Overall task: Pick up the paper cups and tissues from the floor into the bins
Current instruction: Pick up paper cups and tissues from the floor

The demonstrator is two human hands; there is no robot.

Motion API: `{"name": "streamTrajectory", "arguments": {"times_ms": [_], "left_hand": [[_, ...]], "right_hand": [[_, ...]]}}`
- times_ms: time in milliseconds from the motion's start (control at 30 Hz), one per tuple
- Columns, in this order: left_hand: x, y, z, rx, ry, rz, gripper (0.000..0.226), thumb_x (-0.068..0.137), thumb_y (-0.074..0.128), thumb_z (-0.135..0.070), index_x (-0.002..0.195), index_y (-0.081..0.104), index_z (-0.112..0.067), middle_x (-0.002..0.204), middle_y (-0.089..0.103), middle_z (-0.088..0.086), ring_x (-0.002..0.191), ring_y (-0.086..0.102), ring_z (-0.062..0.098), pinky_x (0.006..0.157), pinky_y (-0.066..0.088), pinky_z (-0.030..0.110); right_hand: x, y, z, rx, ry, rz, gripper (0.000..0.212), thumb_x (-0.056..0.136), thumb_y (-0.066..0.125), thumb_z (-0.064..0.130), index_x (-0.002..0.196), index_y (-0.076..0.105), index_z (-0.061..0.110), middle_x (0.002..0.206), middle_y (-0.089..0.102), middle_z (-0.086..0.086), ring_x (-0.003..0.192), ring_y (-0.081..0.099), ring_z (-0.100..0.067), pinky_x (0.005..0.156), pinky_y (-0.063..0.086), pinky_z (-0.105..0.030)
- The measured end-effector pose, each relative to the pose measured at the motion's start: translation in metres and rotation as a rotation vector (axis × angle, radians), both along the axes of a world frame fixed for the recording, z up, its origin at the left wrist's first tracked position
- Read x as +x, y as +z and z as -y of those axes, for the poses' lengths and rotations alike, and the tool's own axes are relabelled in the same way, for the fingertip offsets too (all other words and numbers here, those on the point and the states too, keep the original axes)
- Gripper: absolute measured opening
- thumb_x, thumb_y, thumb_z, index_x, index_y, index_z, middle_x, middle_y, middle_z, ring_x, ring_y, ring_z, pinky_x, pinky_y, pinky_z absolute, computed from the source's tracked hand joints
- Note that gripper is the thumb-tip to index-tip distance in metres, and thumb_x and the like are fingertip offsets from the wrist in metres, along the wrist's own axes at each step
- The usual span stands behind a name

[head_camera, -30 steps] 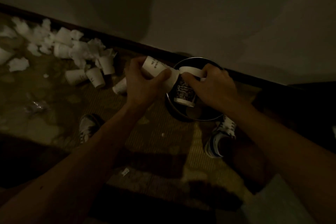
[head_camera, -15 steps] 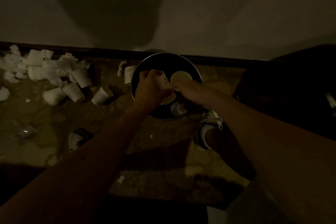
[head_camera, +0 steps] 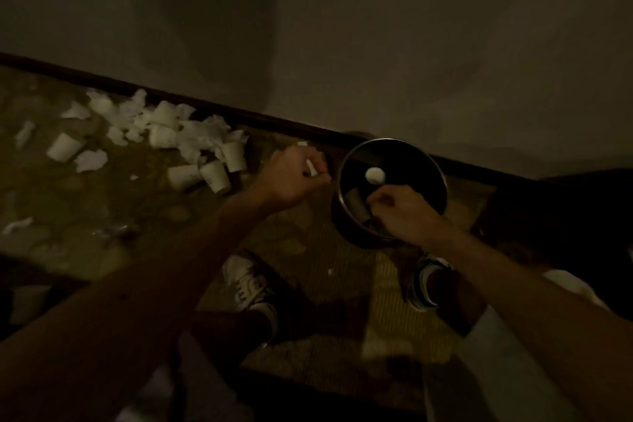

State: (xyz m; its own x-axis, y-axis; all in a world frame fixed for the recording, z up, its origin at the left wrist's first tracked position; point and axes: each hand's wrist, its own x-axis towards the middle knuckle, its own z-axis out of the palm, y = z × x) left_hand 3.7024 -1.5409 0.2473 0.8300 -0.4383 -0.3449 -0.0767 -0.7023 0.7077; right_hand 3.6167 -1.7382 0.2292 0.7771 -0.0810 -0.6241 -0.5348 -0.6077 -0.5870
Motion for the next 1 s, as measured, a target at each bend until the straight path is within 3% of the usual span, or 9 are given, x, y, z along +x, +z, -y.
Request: {"name": "streamTrajectory", "arguments": {"times_ms": [200,333,433,533,600,667,733,867,1000], "left_hand": [[0.007,0.012,-0.150,-0.102,0.156,-0.007,0.015,0.086,0.075,-0.028,0.093,0.069,-0.017,0.084,0.064,-0.011,0.077,0.059,0.001,0.064,0.044,0.019],[-0.005,-0.050,-0.211,-0.157,0.419,-0.101,0.013,0.090,0.069,-0.030,0.100,0.064,-0.023,0.087,0.063,-0.008,0.073,0.060,0.005,0.058,0.044,0.021],[-0.018,-0.111,-0.227,-0.153,0.475,-0.244,0.011,0.091,0.067,-0.029,0.100,0.062,-0.026,0.090,0.063,-0.007,0.080,0.062,0.007,0.059,0.044,0.021],[-0.011,-0.169,-0.226,-0.122,0.459,-0.355,0.019,0.092,0.066,-0.027,0.110,0.060,-0.026,0.095,0.061,-0.012,0.084,0.059,0.000,0.059,0.042,0.016],[0.004,-0.202,-0.217,-0.112,0.443,-0.375,0.028,0.091,0.066,-0.026,0.118,0.059,-0.023,0.100,0.059,-0.012,0.086,0.057,-0.002,0.063,0.043,0.015],[0.021,-0.228,-0.203,-0.091,0.449,-0.336,0.035,0.091,0.068,-0.026,0.124,0.059,-0.019,0.106,0.060,-0.008,0.089,0.058,0.003,0.067,0.043,0.017],[0.037,-0.247,-0.188,-0.093,0.478,-0.290,0.041,0.090,0.069,-0.026,0.129,0.058,-0.016,0.118,0.062,0.000,0.100,0.058,0.010,0.074,0.043,0.019],[0.069,-0.277,-0.164,-0.073,0.431,-0.258,0.044,0.091,0.067,-0.032,0.132,0.056,-0.017,0.133,0.056,0.006,0.119,0.054,0.021,0.087,0.041,0.028],[0.091,-0.310,-0.153,0.073,0.201,-0.135,0.051,0.092,0.064,-0.037,0.139,0.049,-0.021,0.141,0.047,0.008,0.125,0.045,0.028,0.095,0.040,0.037]], "right_hand": [[0.028,0.013,-0.109,0.016,0.043,0.004,0.017,0.098,0.053,0.011,0.088,0.063,0.020,0.090,0.063,-0.001,0.084,0.062,-0.016,0.077,0.053,-0.032],[0.062,-0.021,-0.169,0.252,-0.103,-0.142,0.018,0.100,0.043,0.001,0.089,0.057,0.005,0.070,0.048,-0.010,0.051,0.047,-0.015,0.044,0.040,-0.018],[0.075,-0.079,-0.191,0.209,-0.132,-0.160,0.014,0.096,0.051,0.000,0.107,0.059,0.004,0.085,0.057,-0.011,0.071,0.054,-0.021,0.060,0.048,-0.028],[0.096,-0.130,-0.197,0.150,-0.194,-0.151,0.010,0.091,0.061,0.008,0.090,0.060,0.018,0.086,0.059,-0.005,0.078,0.057,-0.019,0.072,0.048,-0.037],[0.118,-0.162,-0.191,0.113,-0.243,-0.165,0.010,0.090,0.063,0.013,0.098,0.060,0.018,0.101,0.061,-0.006,0.095,0.060,-0.024,0.086,0.052,-0.041],[0.139,-0.188,-0.180,0.020,-0.240,-0.202,0.040,0.092,0.064,0.023,0.129,0.051,0.013,0.130,0.053,-0.011,0.119,0.053,-0.029,0.103,0.046,-0.047],[0.160,-0.204,-0.174,-0.036,-0.229,-0.192,0.061,0.092,0.065,0.033,0.143,0.038,0.011,0.141,0.045,-0.013,0.128,0.047,-0.031,0.108,0.041,-0.046],[0.205,-0.231,-0.163,-0.156,-0.030,-0.069,0.066,0.094,0.062,0.026,0.149,0.031,0.005,0.149,0.040,-0.013,0.136,0.041,-0.028,0.114,0.034,-0.042],[0.236,-0.265,-0.152,-0.442,-0.053,-0.231,0.092,0.090,0.067,0.039,0.153,0.008,0.009,0.155,0.021,-0.021,0.140,0.029,-0.039,0.111,0.034,-0.053]]}}
